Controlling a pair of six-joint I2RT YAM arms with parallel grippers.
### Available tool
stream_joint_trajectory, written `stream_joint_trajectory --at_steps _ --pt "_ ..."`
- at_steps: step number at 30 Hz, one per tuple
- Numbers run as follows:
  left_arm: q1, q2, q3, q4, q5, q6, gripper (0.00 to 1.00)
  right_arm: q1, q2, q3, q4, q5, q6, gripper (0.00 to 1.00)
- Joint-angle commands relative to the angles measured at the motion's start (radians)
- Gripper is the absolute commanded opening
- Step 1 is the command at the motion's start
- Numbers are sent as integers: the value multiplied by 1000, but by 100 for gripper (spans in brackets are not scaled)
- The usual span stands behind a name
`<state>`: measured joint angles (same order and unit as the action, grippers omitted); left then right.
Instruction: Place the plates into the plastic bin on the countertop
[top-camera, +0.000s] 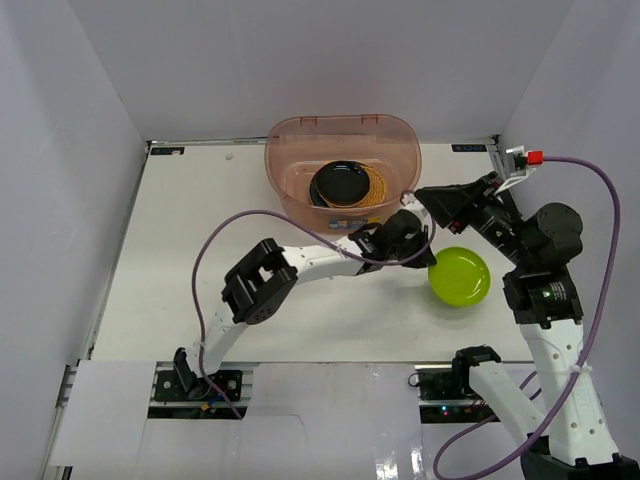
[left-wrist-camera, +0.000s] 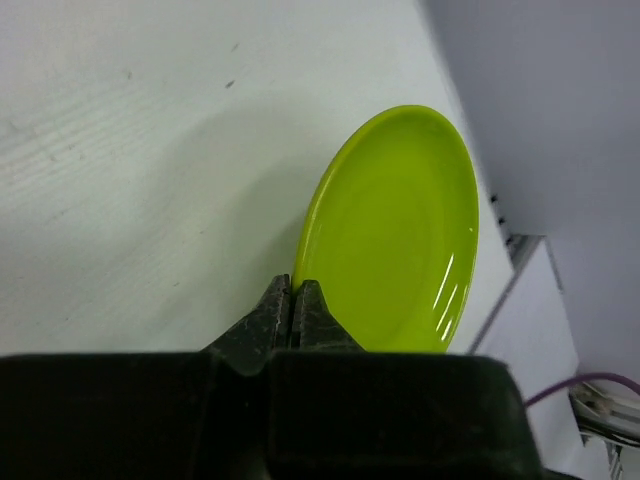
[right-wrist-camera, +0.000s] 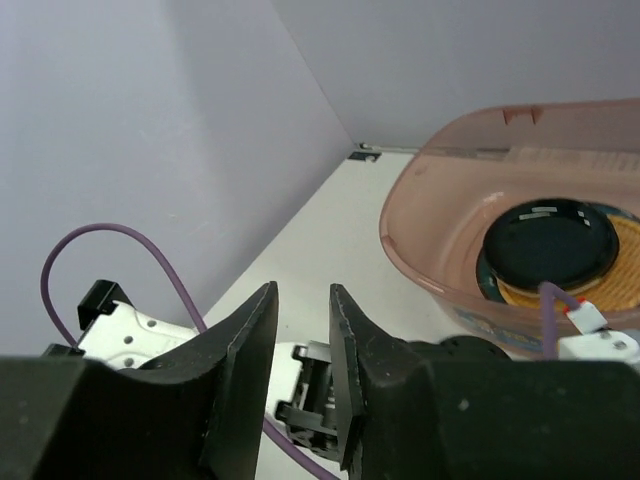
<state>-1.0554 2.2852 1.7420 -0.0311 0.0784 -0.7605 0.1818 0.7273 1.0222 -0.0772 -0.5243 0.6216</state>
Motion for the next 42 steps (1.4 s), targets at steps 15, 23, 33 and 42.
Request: stream_joint_trajectory --at_steps 15,23,33,42 --pt "578 -501 -185 -133 -22 76 0 21 52 -96 292 -56 138 32" --pt "626 -273 -38 -191 63 144 0 126 144 -162 297 0 93 32" --pt "632 -237 7 -190 6 156 74 347 250 -183 267 148 10 32" --pt "632 -435 47 -181 -31 208 95 390 253 -171 197 253 -66 43"
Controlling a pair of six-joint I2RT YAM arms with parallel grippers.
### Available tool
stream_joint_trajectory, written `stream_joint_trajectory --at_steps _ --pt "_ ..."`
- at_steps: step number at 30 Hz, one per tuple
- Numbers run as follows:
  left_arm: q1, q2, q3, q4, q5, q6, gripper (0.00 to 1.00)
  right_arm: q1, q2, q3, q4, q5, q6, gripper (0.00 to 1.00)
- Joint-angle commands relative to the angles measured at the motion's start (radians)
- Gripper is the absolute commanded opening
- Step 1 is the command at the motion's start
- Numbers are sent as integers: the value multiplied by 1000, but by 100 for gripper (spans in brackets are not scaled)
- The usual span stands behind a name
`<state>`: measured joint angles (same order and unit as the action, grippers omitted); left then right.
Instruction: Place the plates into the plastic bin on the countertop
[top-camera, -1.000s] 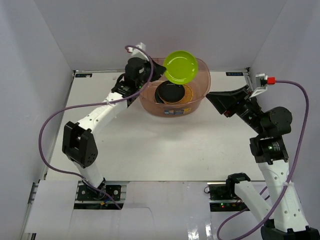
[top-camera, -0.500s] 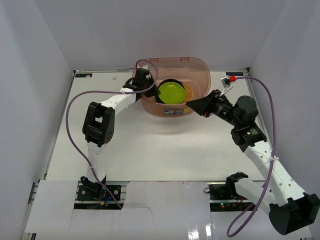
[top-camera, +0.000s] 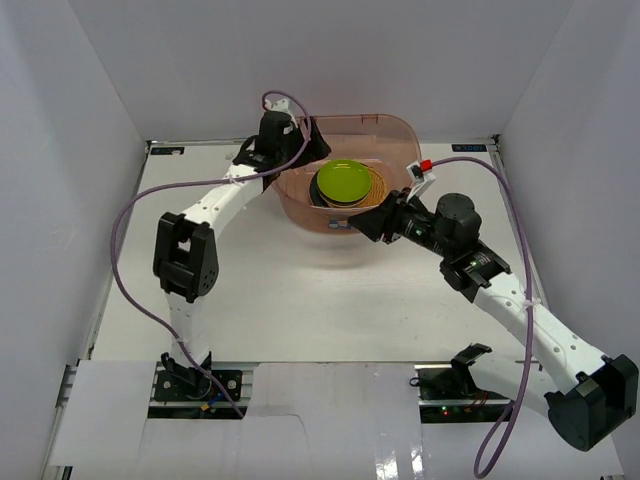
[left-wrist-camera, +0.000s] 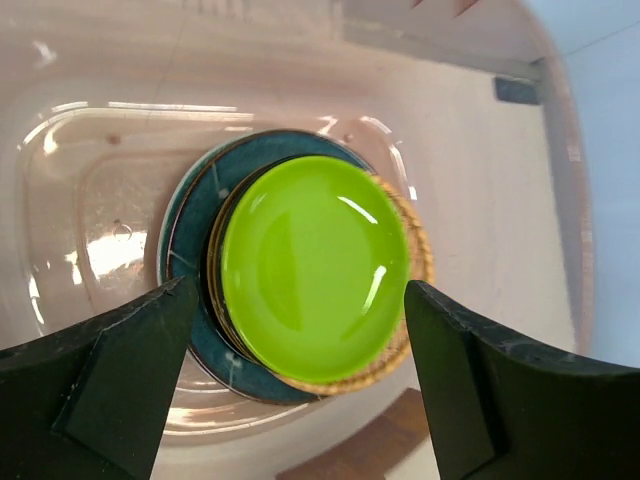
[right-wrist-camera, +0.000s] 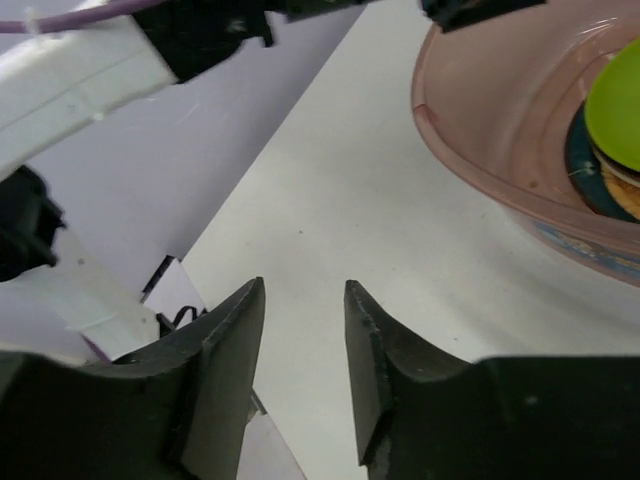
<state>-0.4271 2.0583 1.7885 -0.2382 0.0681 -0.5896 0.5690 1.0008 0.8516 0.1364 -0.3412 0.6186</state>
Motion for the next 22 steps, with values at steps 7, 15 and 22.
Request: stream_joint_trajectory --at_steps 7,15,22 --pt "1 -702 -371 97 34 45 98 6 -172 -147 -129 329 -164 90" --pt "-2 -1272 -954 27 119 40 98 5 -543 -362 -282 611 -192 90" --pt "-4 -1529 -1209 -99 108 14 98 5 -734 -492 -114 605 -252 90"
